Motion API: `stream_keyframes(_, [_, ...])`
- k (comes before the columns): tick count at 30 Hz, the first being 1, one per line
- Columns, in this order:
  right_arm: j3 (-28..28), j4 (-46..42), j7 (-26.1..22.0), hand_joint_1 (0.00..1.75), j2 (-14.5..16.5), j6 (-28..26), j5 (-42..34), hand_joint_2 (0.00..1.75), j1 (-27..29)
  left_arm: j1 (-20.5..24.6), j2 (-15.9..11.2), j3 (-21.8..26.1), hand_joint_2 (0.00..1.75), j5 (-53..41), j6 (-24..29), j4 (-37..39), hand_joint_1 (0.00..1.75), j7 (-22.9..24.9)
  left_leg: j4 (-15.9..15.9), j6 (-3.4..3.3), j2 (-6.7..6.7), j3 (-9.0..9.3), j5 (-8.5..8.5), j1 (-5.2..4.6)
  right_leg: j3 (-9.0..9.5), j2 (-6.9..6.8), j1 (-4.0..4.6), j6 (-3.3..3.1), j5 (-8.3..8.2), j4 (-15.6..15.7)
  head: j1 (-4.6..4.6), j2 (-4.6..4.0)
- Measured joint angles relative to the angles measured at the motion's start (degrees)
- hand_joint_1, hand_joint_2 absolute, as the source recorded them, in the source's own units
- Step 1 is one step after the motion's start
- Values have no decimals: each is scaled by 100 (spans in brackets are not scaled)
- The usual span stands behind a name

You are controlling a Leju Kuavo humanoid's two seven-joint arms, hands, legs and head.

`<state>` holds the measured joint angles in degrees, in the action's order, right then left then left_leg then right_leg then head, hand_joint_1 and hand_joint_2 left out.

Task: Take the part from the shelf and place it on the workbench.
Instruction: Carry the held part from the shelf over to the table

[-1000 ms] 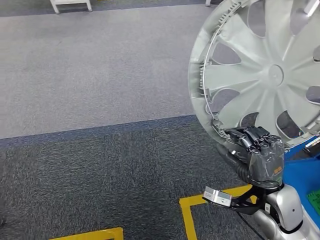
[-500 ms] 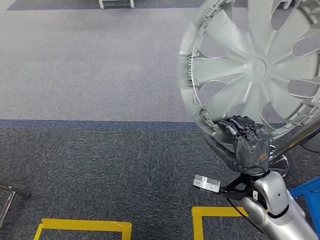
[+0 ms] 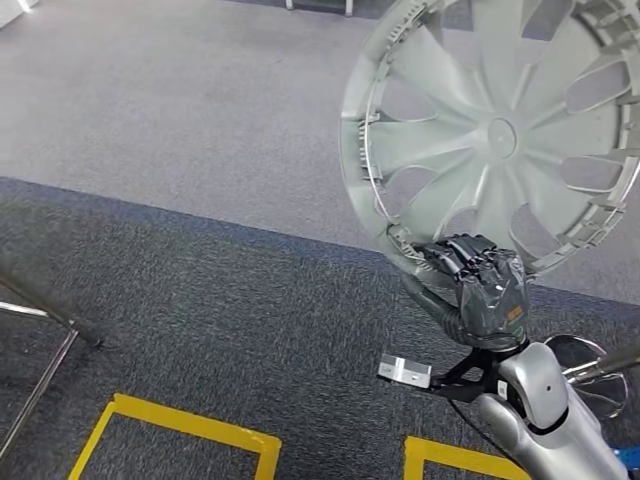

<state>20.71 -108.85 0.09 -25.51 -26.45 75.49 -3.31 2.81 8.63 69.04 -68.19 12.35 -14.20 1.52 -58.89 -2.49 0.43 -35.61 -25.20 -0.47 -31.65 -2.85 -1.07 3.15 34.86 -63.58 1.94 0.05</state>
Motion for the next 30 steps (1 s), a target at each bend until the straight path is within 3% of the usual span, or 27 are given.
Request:
stream_keyframes(1, [1,7,7,175,1,-3,4,175,5,8,2,-1,175,-7,-1,-8,0,-3,-1,-22,-72,1,-4,0,-222,161,-1,0,166,-408,13,0])
stream_keyframes(2, [2,14,14,175,1,-3,8,175,15,14,3,-2,175,-11,-7,-15,0,-5,-2,-32,-151,2,-7,-3,-454,236,-1,1,284,-796,21,-1])
stream_keyframes(3, [4,20,20,175,1,-4,12,175,26,15,8,-1,175,-15,-14,-20,0,-7,-4,-36,-234,7,-10,-7,-639,268,0,0,311,-1055,22,-1])
stream_keyframes(4, [8,24,26,175,1,-4,14,175,36,14,13,-1,175,-21,-22,-23,0,-8,-6,-38,-319,14,-13,-11,-725,281,0,-6,210,-1091,22,-1])
stream_keyframes(6, [15,30,38,175,1,-4,15,175,44,12,23,-1,175,-37,-33,-25,0,-8,-14,-27,-489,37,-23,-7,-577,369,-11,-24,-275,-514,22,-1])
stream_keyframes(8, [19,34,43,175,1,-7,17,175,46,15,28,-1,175,-52,-35,-26,0,-8,-39,12,-641,21,-33,-3,-293,665,-46,-37,-605,197,17,0])
stream_keyframes(10, [25,39,39,175,1,-11,24,175,55,9,31,0,175,-57,-35,-29,0,-8,-50,81,-778,-33,-13,21,-171,832,-53,-48,-626,438,13,0])
stream_keyframes(12, [30,39,43,175,1,-13,26,175,57,-15,32,1,175,-58,-35,-32,0,-8,-48,150,-862,-65,3,44,-131,708,-40,-82,-640,479,13,0])
stream_keyframes(14, [30,37,52,175,1,-13,21,175,55,-29,34,-1,175,-65,-35,-33,0,-8,-241,199,-613,-146,-131,21,-76,541,-48,-146,-648,523,-5,-1])
stream_keyframes(16, [27,34,55,175,1,-13,21,175,66,-19,39,-5,175,-92,-37,-33,0,-8,-869,240,-246,-423,-459,15,-29,356,-36,-204,-630,545,-23,-1])
stream_keyframes(18, [31,33,51,175,1,-13,30,175,76,-13,42,-11,175,-138,-44,-33,0,-9,-1538,271,-131,-736,-706,45,-3,174,-20,-221,-604,544,-27,-1])
stream_keyframes(19, [34,33,48,175,1,-13,35,175,80,-17,41,-14,175,-158,-48,-33,0,-11,-1636,280,-117,-782,-691,57,10,90,-17,-220,-590,543,-27,-1])
stream_keyframes(20, [36,33,49,175,1,-14,38,175,84,-23,40,-15,175,-173,-51,-34,0,-14,-1502,285,-99,-711,-566,64,29,12,-17,-215,-574,543,-28,-1])
stream_keyframes(21, [36,33,52,175,1,-15,39,175,88,-28,38,-17,175,-184,-52,-34,0,-15,-1164,282,-54,-535,-367,67,57,-62,-17,-206,-555,543,-29,-1])
stream_keyframes(23, [31,33,61,175,1,-18,39,175,91,-28,35,-21,175,-205,-52,-35,0,-18,-411,246,190,-146,-89,27,103,-192,3,-166,-507,538,-29,-1])
stream_keyframes(25, [28,33,59,175,1,-24,43,175,92,-22,34,-29,175,-232,-51,-35,0,-28,-93,184,346,-5,-60,-27,129,-303,37,-113,-470,538,-20,0])
stream_keyframes(27, [29,32,52,175,1,-28,50,175,93,-28,33,-35,175,-243,-48,-35,0,-50,-62,111,246,-10,-62,-36,164,-413,42,-57,-438,561,-7,1])
stream_keyframes(28, [30,29,51,175,1,-31,54,175,93,-32,34,-37,175,-246,-45,-36,0,-65,-45,75,180,6,-58,-25,169,-374,31,-27,-392,539,1,1])
stream_keyframes(30, [24,24,57,175,1,-48,60,175,97,-23,28,-42,175,-256,-37,-39,0,-88,-7,2,51,42,-40,8,14,-90,8,12,-166,181,23,0])
